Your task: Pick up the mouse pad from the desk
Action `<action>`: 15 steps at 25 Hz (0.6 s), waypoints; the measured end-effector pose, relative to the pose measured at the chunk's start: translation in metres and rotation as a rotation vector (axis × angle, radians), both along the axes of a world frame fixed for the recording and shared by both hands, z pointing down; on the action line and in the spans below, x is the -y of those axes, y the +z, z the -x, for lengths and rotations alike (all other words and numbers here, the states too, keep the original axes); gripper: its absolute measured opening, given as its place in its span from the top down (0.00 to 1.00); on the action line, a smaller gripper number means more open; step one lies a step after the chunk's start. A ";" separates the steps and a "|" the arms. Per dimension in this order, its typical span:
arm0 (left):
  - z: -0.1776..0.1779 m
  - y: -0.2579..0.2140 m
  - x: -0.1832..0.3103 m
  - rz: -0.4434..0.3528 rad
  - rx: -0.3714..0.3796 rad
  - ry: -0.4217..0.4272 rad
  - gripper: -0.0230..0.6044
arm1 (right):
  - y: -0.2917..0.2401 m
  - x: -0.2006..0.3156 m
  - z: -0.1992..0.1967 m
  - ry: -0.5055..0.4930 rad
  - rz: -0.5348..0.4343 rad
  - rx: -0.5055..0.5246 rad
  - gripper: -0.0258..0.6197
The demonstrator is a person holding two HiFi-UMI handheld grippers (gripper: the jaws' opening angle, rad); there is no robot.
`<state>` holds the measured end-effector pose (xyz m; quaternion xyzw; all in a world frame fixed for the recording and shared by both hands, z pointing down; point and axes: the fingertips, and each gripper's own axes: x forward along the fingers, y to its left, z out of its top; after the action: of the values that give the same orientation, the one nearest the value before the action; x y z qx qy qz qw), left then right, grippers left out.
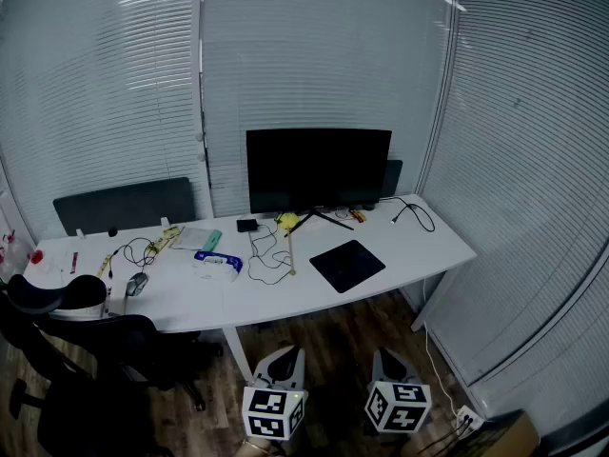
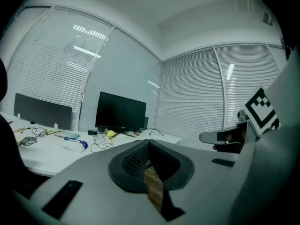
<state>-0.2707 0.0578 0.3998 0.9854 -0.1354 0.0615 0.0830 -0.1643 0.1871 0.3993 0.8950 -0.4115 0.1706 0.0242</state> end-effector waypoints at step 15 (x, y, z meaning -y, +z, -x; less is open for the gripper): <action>0.008 0.013 0.021 0.031 0.022 0.024 0.94 | 0.010 0.020 0.010 0.013 0.011 0.025 0.91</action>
<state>-0.2791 0.0364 0.4127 0.9848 -0.1236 0.0754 0.0959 -0.1746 0.1675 0.4089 0.8953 -0.4050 0.1841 0.0229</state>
